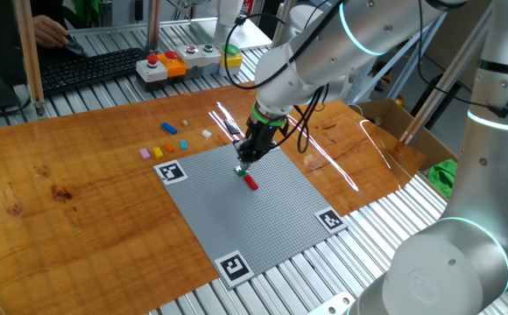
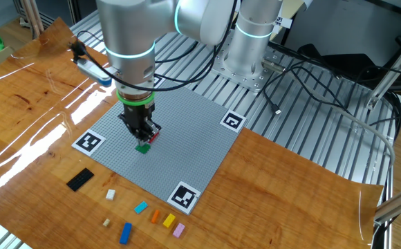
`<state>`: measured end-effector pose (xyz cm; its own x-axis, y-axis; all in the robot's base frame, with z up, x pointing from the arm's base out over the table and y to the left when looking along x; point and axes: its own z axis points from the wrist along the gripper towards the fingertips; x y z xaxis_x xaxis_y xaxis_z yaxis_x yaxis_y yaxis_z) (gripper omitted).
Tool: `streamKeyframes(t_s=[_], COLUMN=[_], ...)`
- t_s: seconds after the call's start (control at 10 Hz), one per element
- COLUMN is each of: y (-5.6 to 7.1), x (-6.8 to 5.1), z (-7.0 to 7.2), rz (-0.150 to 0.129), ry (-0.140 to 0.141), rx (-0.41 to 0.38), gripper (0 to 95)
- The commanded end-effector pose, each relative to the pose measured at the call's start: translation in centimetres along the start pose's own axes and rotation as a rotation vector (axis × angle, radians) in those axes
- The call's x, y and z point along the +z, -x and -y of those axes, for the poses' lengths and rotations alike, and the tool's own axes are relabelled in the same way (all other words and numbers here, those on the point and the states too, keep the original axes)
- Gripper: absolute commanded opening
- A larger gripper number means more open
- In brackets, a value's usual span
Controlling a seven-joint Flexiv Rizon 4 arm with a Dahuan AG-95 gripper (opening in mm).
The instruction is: Stack small Lego blocks randomly, one at a time
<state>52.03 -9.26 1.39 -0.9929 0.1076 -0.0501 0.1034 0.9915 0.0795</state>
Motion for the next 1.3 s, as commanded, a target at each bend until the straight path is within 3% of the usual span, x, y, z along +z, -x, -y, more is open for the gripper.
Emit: streamKeyframes(t_s=[0.1,0.6,0.9,1.1,1.3], y=[0.0,-0.2,-0.5,-0.3,-0.1], x=[-0.1,0.0,1.8,1.1,-0.1], z=[-0.1,-0.4,-0.1,-0.3,-0.6], rz=[-0.003,-0.004,0.016,0.014,-0.024], ry=[0.003,-0.008,-0.002,-0.005,-0.012], rx=[0.002,-0.002,-0.009,-0.003,0.001], gripper=[0.0,0.0,0.0,0.0,0.0])
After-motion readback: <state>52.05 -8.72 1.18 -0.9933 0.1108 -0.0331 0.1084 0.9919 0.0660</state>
